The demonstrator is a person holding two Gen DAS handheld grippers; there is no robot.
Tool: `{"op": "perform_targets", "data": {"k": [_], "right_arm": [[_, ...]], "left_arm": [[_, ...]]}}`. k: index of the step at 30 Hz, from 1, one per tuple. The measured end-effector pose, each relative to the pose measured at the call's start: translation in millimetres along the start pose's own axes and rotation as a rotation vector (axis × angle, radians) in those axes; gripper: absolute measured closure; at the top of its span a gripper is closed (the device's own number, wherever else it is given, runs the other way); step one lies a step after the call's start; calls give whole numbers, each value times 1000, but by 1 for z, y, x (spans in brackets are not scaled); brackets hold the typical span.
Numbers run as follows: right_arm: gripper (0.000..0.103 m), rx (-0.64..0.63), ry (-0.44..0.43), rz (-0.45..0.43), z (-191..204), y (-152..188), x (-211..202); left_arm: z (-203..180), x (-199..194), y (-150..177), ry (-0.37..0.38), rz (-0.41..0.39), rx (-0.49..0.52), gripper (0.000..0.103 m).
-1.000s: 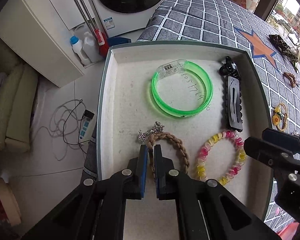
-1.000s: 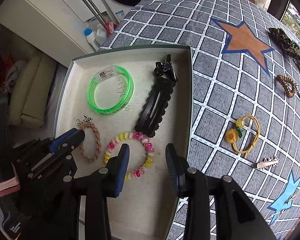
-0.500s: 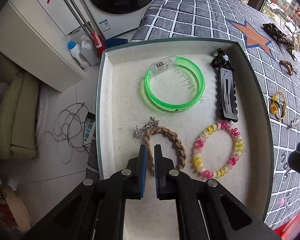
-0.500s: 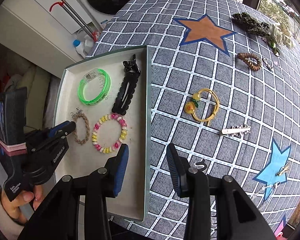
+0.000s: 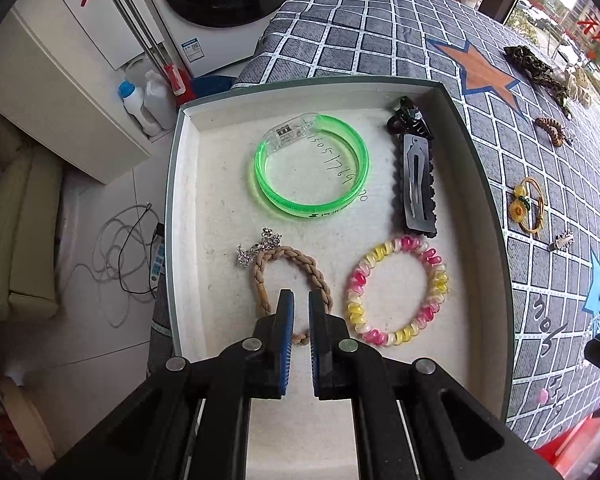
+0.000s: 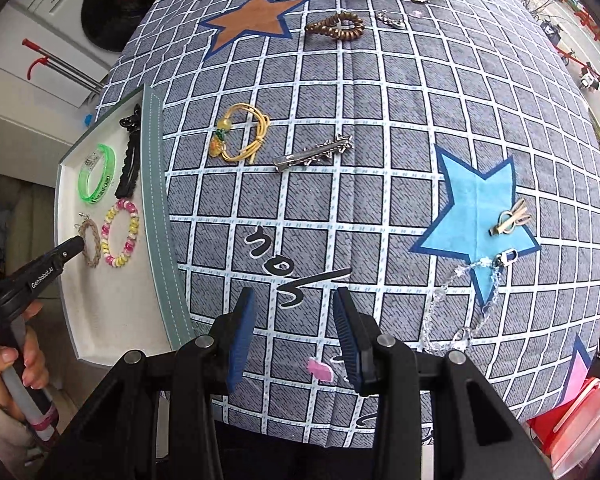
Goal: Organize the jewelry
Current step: 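Open right tool to drop the beaded bracelet while left tool releases the braided bracelet in the tray, then move left tool to the silver spiked barrette while right tool approaches the wooden bunny clip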
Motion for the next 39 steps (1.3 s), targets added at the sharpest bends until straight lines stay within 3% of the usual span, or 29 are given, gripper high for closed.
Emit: {"op": "perform_targets", "data": {"k": [2, 10, 14, 18, 28, 34, 39], "right_arm": [[60, 27, 8, 1, -12, 1, 0], [60, 89, 26, 9, -46, 6, -1], [37, 131, 26, 8, -63, 10, -1], [20, 193, 22, 12, -84, 12, -3], [13, 378, 40, 25, -148, 23, -3], [13, 417, 37, 27, -172, 24, -5], [13, 433, 25, 6, -189, 12, -11]], "left_arm": [[2, -5, 0, -27, -11, -26, 0], [-5, -14, -3, -72, -17, 37, 0], [-24, -24, -6, -73, -27, 99, 0], [-58, -38, -11, -45, -45, 184, 0], [-156, -48, -46, -17, -94, 437, 0], [-186, -33, -55, 23, -44, 479, 0], [-205, -30, -65, 14, -55, 534, 0]]}}
Point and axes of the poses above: each gripper's, at about its wrist camera, not at the fingertips, and x roughly the way its jaws point, z to its left, y to its underside, the point moved 6 cm from there along x, roughly the way its jaws point, and after that the axes turned 15 degrees about x, right-handed, at the moved point
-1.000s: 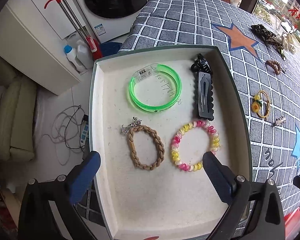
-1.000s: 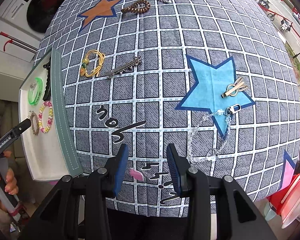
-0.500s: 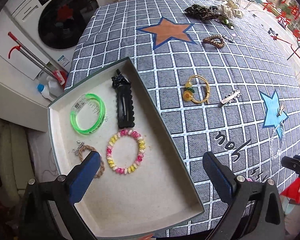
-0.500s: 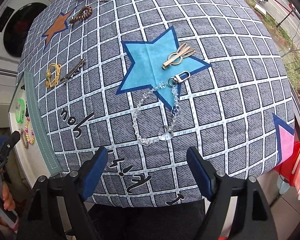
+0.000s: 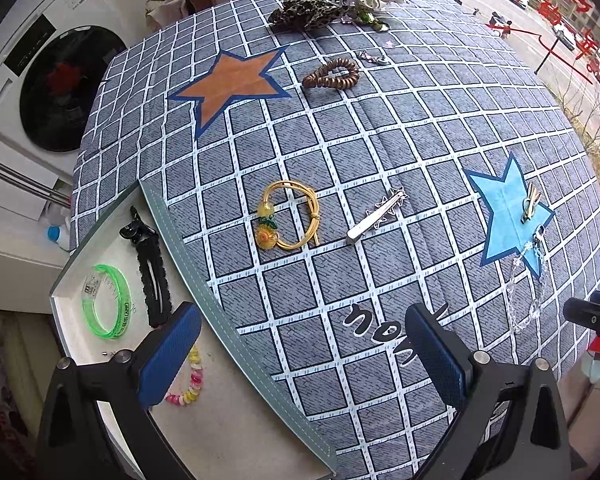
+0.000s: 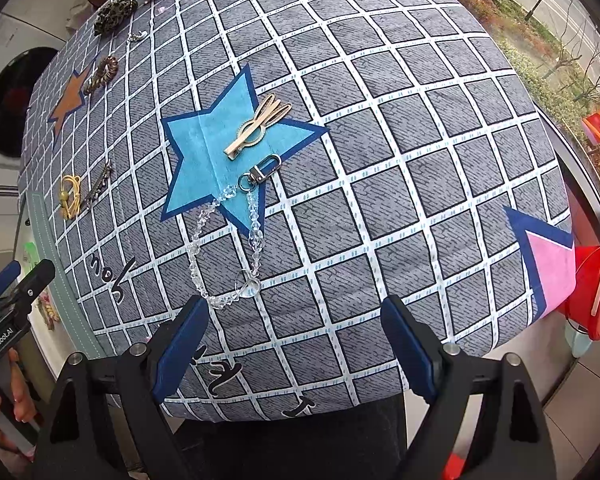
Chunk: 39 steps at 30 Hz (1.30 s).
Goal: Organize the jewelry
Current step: 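Move left tool to the silver spiked barrette while right tool approaches the wooden bunny clip, then grasp the silver spiked barrette with left tool while right grasps the wooden bunny clip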
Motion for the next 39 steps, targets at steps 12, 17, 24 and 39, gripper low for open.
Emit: {"op": "perform_targets", "data": {"k": [12, 17, 24, 39], "right_arm": [[13, 0, -46, -48, 22, -51, -3], [13, 6, -57, -54, 38, -60, 6], [15, -10, -19, -81, 58, -77, 22], [45, -240, 135, -155, 121, -98, 55]], "left_arm": [[-16, 16, -40, -8, -37, 94, 0], [-22, 23, -53, -11, -58, 132, 0], [-35, 43, -69, -18, -53, 189, 11], [-38, 67, -68, 104, -18, 135, 36]]}}
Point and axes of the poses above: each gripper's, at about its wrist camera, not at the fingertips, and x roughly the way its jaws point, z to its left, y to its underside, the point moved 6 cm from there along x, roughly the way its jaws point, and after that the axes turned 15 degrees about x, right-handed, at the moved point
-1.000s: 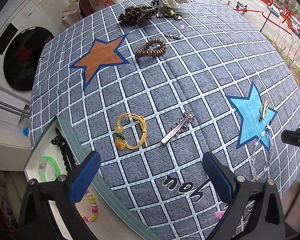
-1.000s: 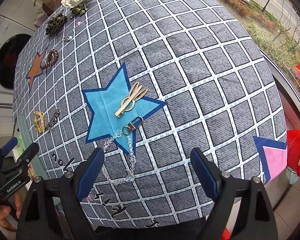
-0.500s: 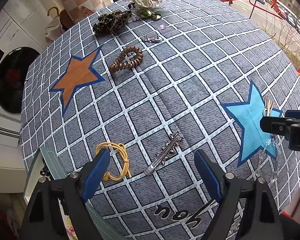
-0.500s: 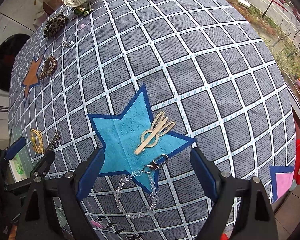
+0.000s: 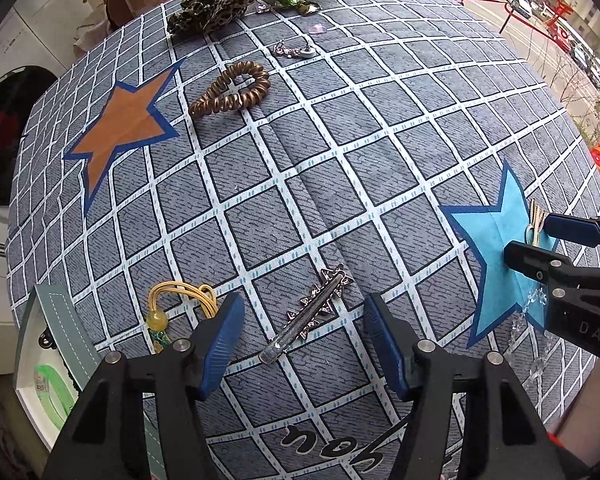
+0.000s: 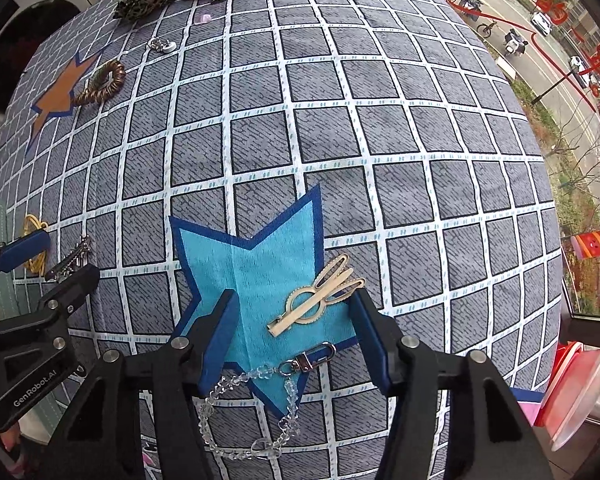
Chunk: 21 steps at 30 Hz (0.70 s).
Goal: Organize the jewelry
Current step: 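Grasp the silver spiked barrette with left tool while right grasps the wooden bunny clip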
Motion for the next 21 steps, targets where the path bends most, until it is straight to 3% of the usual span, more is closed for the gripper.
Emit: {"op": "perform_targets", "data": {"k": [1, 5, 8, 10, 14, 21], "right_arm": [[46, -8, -1, -2, -5, 6, -3], [62, -60, -6, -3, -28, 21, -15], [72, -93, -11, 3, -19, 30, -20], [74, -86, -10, 3, -5, 34, -22], [84, -77, -29, -1, 0, 42, -30], [84, 2, -130, 18, -23, 42, -31]], "left_arm": [[-1, 0, 0, 4, 4, 3, 36], [-8, -2, 0, 29, 5, -2, 53], [-16, -3, 1, 37, 4, -11, 62], [-20, -4, 0, 41, 1, -11, 79], [-26, -8, -2, 46, 3, -34, 79], [-19, -14, 13, 87, 0, -130, 79]]}}
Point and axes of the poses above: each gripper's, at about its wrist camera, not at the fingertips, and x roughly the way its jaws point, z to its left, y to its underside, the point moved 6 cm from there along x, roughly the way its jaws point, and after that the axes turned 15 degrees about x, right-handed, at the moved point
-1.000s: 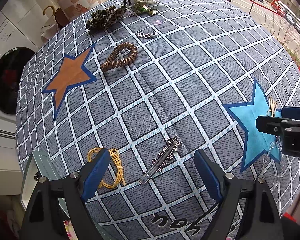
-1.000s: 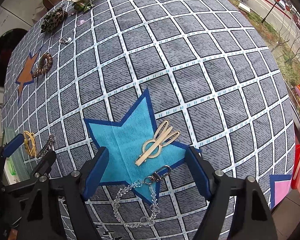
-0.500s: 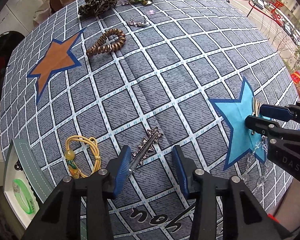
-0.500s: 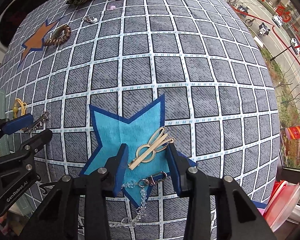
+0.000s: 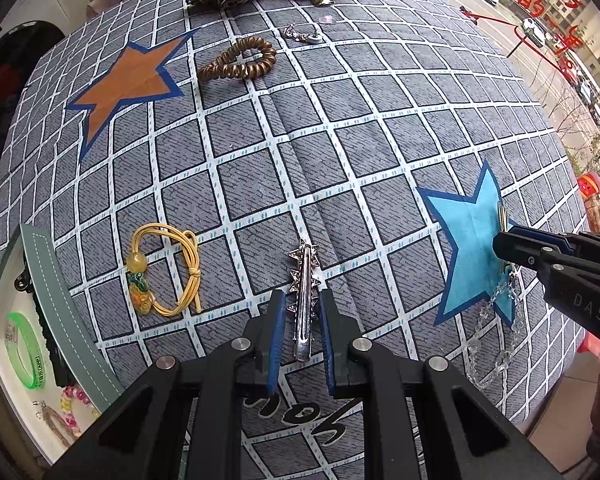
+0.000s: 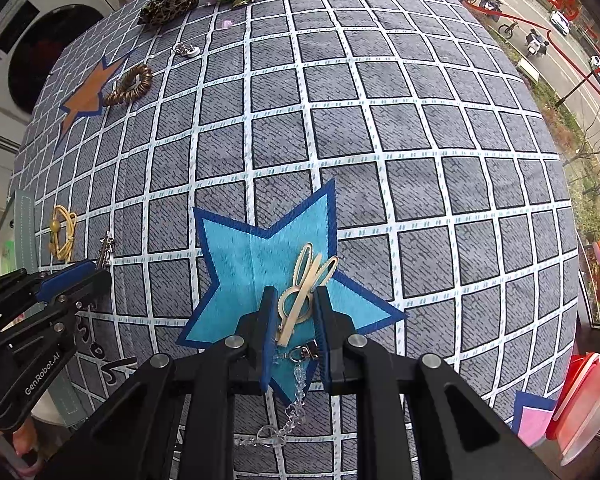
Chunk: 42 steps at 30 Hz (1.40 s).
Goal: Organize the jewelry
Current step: 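Grasp the silver spiked barrette with left tool while right grasps the wooden bunny clip, then carry the silver barrette with left tool while right tool carries the bunny clip to the tray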
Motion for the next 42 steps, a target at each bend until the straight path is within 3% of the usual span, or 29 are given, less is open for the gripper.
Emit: {"op": "perform_targets", "data": {"k": [10, 19, 25, 30, 35, 42], "right_arm": [[84, 50, -83, 0, -22, 0, -20], [84, 62, -82, 12, -36, 14, -38], [84, 47, -76, 18, -28, 25, -45], [84, 10, -88, 18, -5, 30, -51], [84, -59, -115, 17, 31, 38, -58], [84, -186, -173, 31, 101, 57, -63]], "left_arm": [[9, -24, 30, -6, -25, -43, 79], [-12, -59, 55, -22, -65, -40, 79], [-5, -81, 78, -23, -73, -85, 79], [17, -95, 101, -37, -86, -142, 79], [46, -91, 103, -64, -90, -207, 79], [89, -101, 148, -106, -88, -321, 79]]}}
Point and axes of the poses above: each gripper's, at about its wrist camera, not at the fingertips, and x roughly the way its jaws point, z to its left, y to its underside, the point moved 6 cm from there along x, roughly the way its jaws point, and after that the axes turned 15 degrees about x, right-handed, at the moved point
